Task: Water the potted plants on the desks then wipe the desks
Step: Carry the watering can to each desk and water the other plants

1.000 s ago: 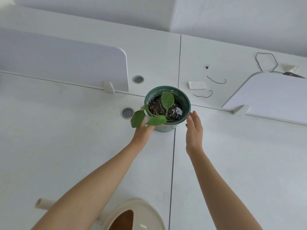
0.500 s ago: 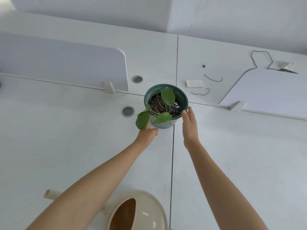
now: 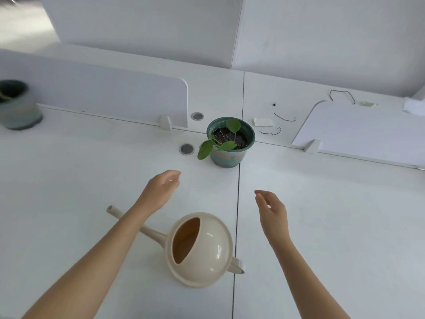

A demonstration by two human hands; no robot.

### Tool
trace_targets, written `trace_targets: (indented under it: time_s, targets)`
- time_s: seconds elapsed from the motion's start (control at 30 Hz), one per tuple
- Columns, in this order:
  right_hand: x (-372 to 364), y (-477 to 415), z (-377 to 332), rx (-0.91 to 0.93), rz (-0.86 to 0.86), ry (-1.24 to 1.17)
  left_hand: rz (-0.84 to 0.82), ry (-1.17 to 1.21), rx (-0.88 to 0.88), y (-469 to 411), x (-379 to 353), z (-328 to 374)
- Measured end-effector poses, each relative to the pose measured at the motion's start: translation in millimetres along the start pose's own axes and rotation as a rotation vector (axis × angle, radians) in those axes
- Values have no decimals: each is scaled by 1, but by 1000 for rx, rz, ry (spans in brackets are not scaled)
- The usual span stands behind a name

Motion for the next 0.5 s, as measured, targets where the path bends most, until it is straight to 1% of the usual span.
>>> trace_targets:
  time_s: [0.03, 0.13, 0.2, 0.23, 0.27, 0.33, 0.4, 0.5]
  targets:
    - [2, 11, 0, 20, 8, 22, 88, 23, -30, 15, 12, -3]
    - [4, 39, 2, 54, 20, 44, 425, 141, -119, 64, 47, -21]
    - [3, 54, 7, 47, 15, 42, 604, 297, -134, 92, 60, -44]
    - [1, 60, 11, 39, 9, 39, 665, 402, -124, 103, 63, -58]
    - [-1, 67, 14, 30, 4, 36, 710, 498, -99, 110, 63, -73]
    - [-5, 79, 21, 13, -5, 31, 762, 612, -27, 117, 58, -99]
    - [-11, 88, 27, -8, -19, 27, 764, 686, 55, 117, 51, -119]
    - [-21, 100, 34, -10, -45, 54, 710, 806, 164, 105, 41, -138]
Point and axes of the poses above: each hand's wrist, its own y-axis away from the middle knuckle, its own x-axis out of the back of the hand, z = x × y, the point moved 7 cm from there along -y, towards the middle knuckle, and after that the axes turned 7 degrees about x, right-handed, at the moved point
